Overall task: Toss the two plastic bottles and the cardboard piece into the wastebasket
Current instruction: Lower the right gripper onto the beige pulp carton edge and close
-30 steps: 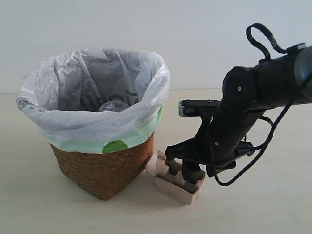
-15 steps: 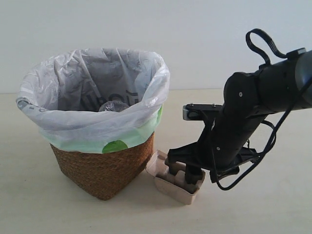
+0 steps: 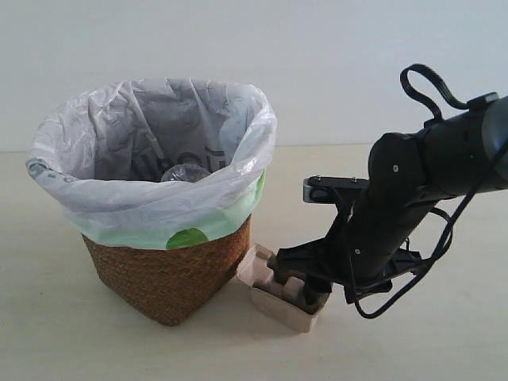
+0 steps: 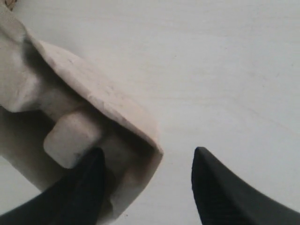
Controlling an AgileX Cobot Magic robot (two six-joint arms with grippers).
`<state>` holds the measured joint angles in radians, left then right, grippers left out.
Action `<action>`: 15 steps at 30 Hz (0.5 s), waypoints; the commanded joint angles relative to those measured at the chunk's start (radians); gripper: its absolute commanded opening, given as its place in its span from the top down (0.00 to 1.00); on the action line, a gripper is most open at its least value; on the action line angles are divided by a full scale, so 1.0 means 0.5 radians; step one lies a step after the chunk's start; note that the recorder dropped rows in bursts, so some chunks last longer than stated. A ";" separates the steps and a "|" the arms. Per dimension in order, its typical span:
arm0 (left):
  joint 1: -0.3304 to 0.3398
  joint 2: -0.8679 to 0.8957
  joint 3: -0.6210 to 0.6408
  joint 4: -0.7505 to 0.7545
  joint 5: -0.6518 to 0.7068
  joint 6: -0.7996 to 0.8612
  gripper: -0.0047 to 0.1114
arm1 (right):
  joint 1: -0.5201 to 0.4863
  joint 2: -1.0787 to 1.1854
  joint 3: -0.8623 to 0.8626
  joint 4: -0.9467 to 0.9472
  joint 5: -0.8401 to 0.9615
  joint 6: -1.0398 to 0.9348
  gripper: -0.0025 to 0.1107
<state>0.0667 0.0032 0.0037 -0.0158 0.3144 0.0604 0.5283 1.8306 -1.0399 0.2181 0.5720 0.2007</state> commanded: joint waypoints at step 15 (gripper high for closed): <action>-0.014 -0.006 -0.007 -0.004 -0.016 -0.017 0.03 | 0.005 0.173 0.001 -0.095 -0.050 0.037 0.98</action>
<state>0.0667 0.0032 0.0037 -0.0158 0.3144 0.0604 0.5359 1.8910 -1.0515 0.2413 0.5375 0.2249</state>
